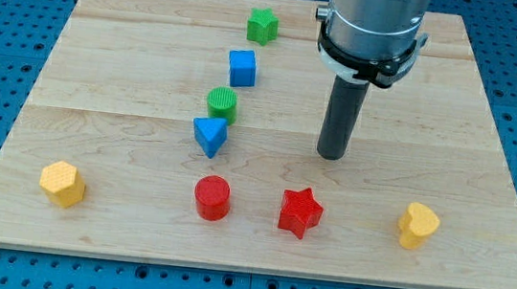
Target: Move the blue triangle left to the green circle
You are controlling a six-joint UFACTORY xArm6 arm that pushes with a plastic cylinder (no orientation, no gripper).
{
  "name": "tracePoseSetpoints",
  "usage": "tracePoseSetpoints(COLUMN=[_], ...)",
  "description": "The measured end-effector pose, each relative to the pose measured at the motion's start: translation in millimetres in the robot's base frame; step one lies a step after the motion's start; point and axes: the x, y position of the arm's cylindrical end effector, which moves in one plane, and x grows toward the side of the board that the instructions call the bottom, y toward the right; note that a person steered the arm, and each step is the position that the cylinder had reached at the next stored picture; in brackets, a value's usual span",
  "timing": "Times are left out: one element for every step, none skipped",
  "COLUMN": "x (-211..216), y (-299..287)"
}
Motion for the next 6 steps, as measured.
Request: tracePoseSetpoints(x=[-4,-56,-34,-17,11,11], y=[-1,-1,-55,-105,-111,-164])
